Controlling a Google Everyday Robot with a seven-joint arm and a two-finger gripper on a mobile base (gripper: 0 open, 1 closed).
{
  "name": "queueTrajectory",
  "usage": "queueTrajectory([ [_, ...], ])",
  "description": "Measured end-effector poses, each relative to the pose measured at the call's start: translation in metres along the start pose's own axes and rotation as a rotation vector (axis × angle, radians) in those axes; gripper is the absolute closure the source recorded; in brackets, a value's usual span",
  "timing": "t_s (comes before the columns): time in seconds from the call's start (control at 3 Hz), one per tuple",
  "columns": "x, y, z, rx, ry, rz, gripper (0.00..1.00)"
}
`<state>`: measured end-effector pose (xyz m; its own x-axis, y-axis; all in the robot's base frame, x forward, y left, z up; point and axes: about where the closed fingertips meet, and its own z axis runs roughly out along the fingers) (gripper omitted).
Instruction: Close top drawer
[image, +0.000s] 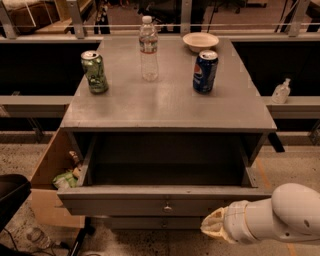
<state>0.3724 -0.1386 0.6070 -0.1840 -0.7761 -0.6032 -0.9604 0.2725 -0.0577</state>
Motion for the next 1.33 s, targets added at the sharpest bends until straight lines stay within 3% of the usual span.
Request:
queueTrajectory([
  [1.0,-0.054,-0.041,0.029,-0.037,-0.055,-0.074,1.00],
  [1.33,-0.055,-0.042,0.030,-0.038,-0.055,-0.074,1.00],
])
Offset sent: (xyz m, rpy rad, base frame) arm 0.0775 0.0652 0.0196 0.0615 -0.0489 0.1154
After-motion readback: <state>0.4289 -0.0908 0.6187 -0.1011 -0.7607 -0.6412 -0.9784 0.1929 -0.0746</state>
